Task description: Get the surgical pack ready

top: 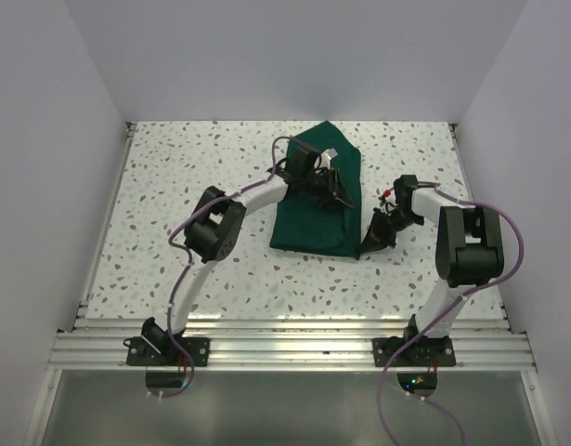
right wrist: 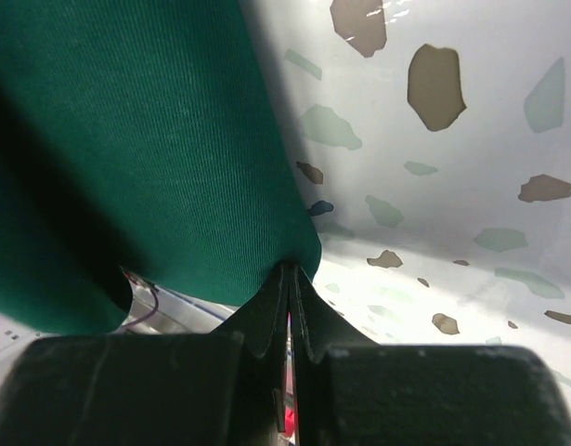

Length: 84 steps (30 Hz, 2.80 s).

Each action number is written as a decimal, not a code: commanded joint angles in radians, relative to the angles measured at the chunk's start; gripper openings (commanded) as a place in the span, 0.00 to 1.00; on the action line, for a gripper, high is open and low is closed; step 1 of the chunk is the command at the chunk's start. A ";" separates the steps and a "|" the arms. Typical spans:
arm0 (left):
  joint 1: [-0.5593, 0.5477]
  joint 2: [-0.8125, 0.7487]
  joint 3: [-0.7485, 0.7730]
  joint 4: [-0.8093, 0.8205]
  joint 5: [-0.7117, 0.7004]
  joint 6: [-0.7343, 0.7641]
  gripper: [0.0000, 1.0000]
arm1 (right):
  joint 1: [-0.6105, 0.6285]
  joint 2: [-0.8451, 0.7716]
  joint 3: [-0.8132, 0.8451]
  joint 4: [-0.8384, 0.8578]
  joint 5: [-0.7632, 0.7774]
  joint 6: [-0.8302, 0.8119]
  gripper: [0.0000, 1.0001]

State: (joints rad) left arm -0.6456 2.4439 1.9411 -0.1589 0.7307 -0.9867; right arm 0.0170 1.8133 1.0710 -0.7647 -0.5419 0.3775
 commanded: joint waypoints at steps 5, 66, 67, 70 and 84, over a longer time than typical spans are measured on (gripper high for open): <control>-0.003 -0.068 0.082 0.016 0.035 0.121 0.64 | 0.008 -0.029 0.055 -0.070 0.008 -0.020 0.00; 0.231 -0.787 -0.821 -0.232 -0.192 0.640 0.22 | -0.006 0.116 0.394 -0.199 0.198 -0.081 0.07; 0.230 -0.789 -0.815 -0.237 -0.191 0.646 0.29 | -0.006 0.115 0.397 -0.203 0.194 -0.084 0.09; 0.216 -0.810 -0.798 -0.291 -0.267 0.684 0.53 | -0.008 0.094 0.399 -0.208 0.186 -0.086 0.20; 0.058 -0.823 -0.929 -0.154 -0.632 0.760 0.59 | -0.006 0.084 0.380 -0.182 0.091 -0.054 0.23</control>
State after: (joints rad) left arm -0.5911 1.6230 1.0157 -0.4011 0.2085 -0.2661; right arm 0.0128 1.9526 1.4452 -0.9466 -0.4160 0.3168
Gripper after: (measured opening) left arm 0.596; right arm 0.229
